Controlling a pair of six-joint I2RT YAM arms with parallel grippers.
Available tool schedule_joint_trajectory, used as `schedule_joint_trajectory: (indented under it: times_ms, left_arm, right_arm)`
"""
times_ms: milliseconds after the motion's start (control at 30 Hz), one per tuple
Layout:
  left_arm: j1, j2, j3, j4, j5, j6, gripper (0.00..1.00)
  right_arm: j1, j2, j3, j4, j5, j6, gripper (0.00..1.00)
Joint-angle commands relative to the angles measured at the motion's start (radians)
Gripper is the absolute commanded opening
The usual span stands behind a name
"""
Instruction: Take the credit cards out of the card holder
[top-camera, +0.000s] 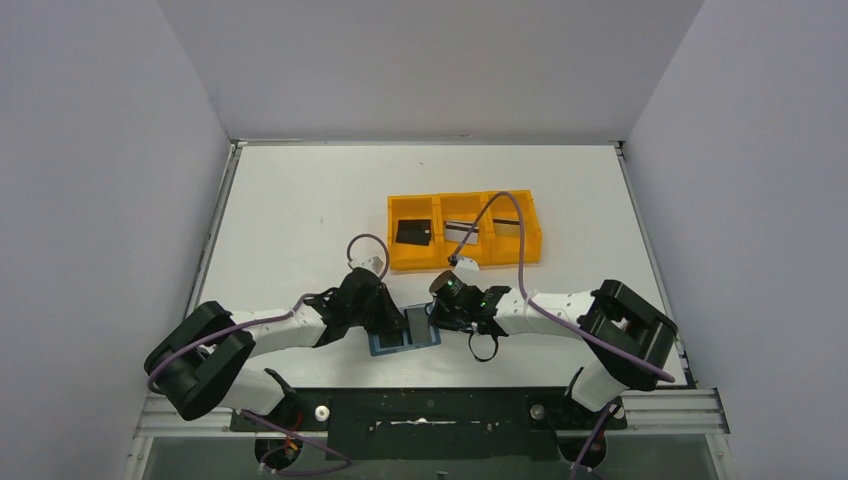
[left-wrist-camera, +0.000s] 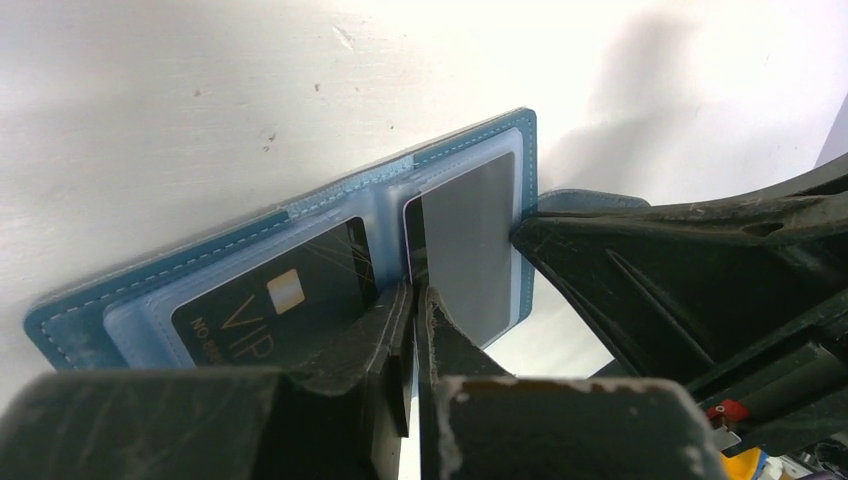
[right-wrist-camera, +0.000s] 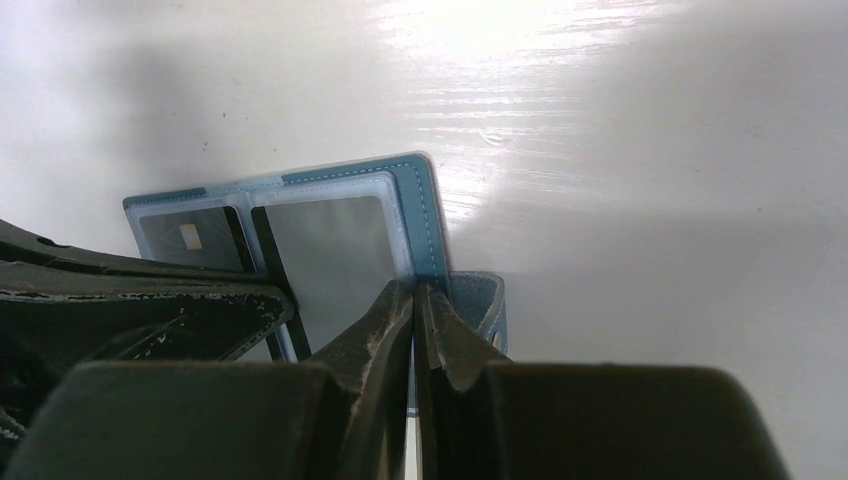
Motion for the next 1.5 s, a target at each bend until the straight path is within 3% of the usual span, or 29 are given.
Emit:
schedule_joint_trajectory:
  times_ms: [0,600,900,1067,1300,1467]
  left_arm:
    - [-0.014,-0.029,0.004,-0.093,-0.011,0.04,0.0]
    - [0.022,-0.106,0.011,-0.187,-0.012,0.099,0.0]
    - [0.047,-0.121,-0.026,-0.071,0.074,0.047,0.0]
    - [0.052,-0.1,-0.036,0.002,0.124,0.011,0.04]
    - [0.051,-0.095,-0.031,0.044,0.137,-0.02,0.17]
    - [0.052,-0.092,-0.045,0.058,0.128,-0.043,0.18]
  right_arm:
    - [0.006,0.08,-0.025,0.008,-0.055,0.017,0.01]
    - [0.005,0.083,-0.021,-0.017,-0.038,0.027,0.0]
    - [0.005,0.091,-0.015,-0.015,-0.044,0.021,0.0]
    - [0.004,0.091,-0.013,-0.005,-0.052,0.013,0.0]
    - [0.004,0.092,-0.009,-0.008,-0.056,0.011,0.0]
    - [0.004,0.091,-0.012,-0.006,-0.058,0.011,0.0]
